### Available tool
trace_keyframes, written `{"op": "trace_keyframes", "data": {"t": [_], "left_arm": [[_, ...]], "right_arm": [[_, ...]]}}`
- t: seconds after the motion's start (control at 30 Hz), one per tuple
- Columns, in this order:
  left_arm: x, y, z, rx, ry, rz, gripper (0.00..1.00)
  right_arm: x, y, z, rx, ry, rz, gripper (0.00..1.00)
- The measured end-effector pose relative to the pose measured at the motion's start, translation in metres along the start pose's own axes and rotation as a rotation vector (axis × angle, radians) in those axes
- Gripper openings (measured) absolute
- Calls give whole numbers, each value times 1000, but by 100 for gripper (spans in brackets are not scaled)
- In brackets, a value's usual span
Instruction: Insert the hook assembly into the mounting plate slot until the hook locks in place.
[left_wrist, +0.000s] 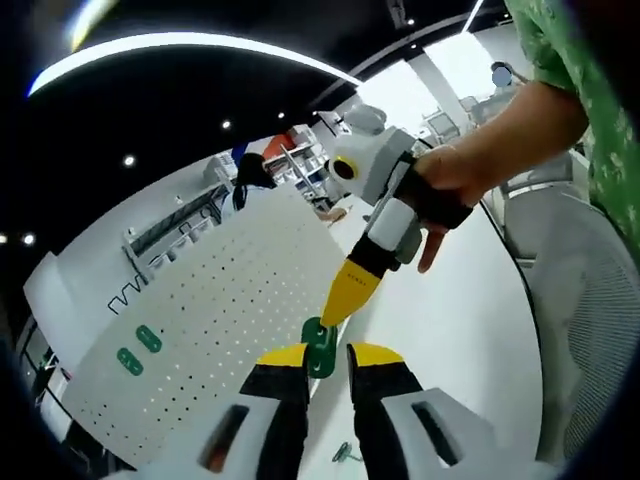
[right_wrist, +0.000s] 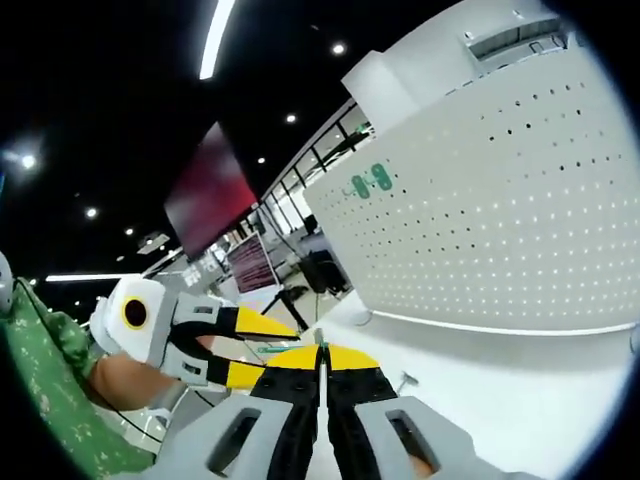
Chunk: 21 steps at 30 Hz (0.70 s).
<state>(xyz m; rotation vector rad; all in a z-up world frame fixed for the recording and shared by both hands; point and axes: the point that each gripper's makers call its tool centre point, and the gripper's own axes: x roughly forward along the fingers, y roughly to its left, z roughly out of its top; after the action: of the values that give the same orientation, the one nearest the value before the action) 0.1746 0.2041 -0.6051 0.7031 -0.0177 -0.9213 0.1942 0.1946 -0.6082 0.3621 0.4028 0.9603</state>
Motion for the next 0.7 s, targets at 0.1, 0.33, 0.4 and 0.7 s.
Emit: {"op": "trace_keyframes", "data": {"t": [0.1, 0.33, 0.4, 0.7], "left_arm": [[2, 3, -1, -3, 15, 10, 13], [7, 9, -9, -18, 70, 27, 10], [9, 10, -13, -23, 92, 37, 9], [16, 10, -16, -18, 119, 40, 7]], "right_arm": [[0, -2, -1, -8, 10, -19, 0], [2, -5, -2, -12, 10, -43, 0], [3, -7, -2, -19, 13, -58, 0], [8, -7, -2, -66, 26, -84, 0]]}}
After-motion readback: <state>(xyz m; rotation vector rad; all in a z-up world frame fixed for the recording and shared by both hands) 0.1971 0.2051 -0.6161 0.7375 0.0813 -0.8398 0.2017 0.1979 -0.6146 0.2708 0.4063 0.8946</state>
